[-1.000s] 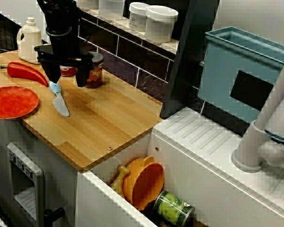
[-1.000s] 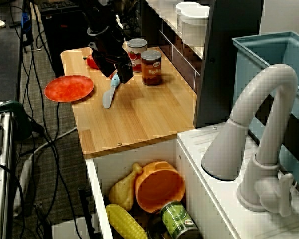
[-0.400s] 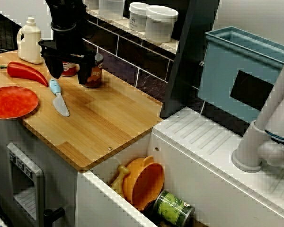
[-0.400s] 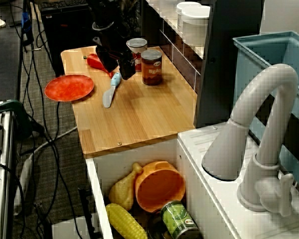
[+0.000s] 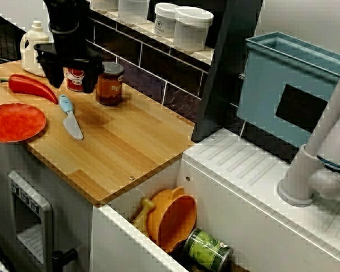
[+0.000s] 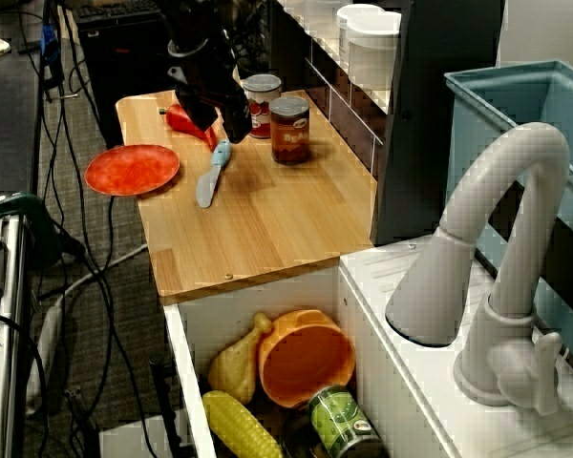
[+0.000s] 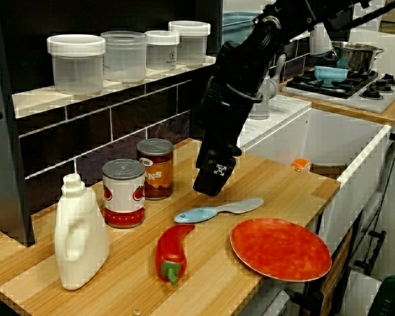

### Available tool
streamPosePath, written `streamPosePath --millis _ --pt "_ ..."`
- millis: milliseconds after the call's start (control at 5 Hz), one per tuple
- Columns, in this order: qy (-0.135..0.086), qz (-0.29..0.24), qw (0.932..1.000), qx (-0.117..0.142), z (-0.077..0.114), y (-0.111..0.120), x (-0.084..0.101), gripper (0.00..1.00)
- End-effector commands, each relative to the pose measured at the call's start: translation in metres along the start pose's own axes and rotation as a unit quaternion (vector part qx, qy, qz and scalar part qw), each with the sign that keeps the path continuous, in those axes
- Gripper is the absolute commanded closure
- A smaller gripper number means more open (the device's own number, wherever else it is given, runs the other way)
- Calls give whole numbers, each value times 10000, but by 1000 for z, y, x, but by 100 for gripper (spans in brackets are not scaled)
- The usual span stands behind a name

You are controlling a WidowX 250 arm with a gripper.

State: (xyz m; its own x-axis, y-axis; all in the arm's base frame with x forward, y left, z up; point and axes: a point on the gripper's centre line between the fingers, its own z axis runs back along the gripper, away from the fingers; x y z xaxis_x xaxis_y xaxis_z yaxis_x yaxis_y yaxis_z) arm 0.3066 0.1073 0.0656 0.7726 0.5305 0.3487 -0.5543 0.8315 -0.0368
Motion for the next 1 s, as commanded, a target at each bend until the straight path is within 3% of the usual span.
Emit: streamPosePath --millis 0,800 --pt "-599 140 9980 172 4 5 12 0" --pt "-840 -123 9951 497 -18 11 0 0"
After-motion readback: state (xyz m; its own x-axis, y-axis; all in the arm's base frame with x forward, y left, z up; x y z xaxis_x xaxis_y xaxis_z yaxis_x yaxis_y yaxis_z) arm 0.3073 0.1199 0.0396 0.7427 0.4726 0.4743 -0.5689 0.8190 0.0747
